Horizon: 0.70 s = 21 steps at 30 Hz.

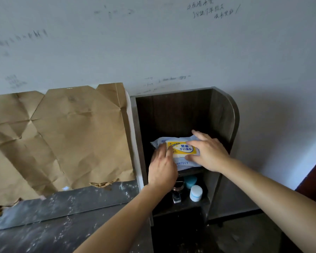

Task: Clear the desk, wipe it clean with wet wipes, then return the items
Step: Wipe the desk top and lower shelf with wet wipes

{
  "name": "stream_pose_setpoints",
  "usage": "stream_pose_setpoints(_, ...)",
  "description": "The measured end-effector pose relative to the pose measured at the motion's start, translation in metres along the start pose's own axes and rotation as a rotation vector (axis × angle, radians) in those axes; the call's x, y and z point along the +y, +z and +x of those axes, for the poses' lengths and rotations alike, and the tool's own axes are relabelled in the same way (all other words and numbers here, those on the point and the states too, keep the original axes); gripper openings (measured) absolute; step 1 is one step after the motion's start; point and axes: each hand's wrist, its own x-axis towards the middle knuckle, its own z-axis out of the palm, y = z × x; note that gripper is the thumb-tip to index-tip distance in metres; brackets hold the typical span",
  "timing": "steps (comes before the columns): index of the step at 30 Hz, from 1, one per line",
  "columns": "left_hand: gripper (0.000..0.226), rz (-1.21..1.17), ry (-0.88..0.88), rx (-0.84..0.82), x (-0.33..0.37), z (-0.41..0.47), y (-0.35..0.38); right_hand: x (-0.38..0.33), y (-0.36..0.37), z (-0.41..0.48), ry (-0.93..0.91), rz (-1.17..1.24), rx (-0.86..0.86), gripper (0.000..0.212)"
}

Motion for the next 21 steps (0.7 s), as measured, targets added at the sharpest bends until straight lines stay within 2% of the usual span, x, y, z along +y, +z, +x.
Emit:
stream_pose_setpoints(3,0.054,0.039,0.031,0.028,-0.008,-0.007,0.010,0.000,-0.003,0.009,-0.105,-0.003,-0.089,0.053)
stream_pose_setpoints(6,0.058,0.018,0.020,0.058,-0.008,-0.010,0.011,0.004,0.001,0.013,-0.254,-0.182,-0.018,0.044)
stream_pose_setpoints(8,0.058,-0.001,-0.002,0.076,-0.007,-0.011,0.012,0.007,-0.003,0.017,-0.273,-0.144,0.017,0.038)
stream_pose_setpoints(12,0.047,0.052,0.020,0.076,-0.008,-0.014,0.016,0.016,-0.022,0.043,-0.093,0.128,-0.022,0.039)
stream_pose_setpoints(16,0.025,0.084,0.028,0.092,-0.006,-0.008,0.009,0.015,-0.011,0.066,0.003,0.169,0.233,0.034)
stream_pose_setpoints(21,0.033,0.119,-0.026,0.033,0.000,0.009,-0.001,0.012,0.008,0.071,0.100,0.468,0.442,0.021)
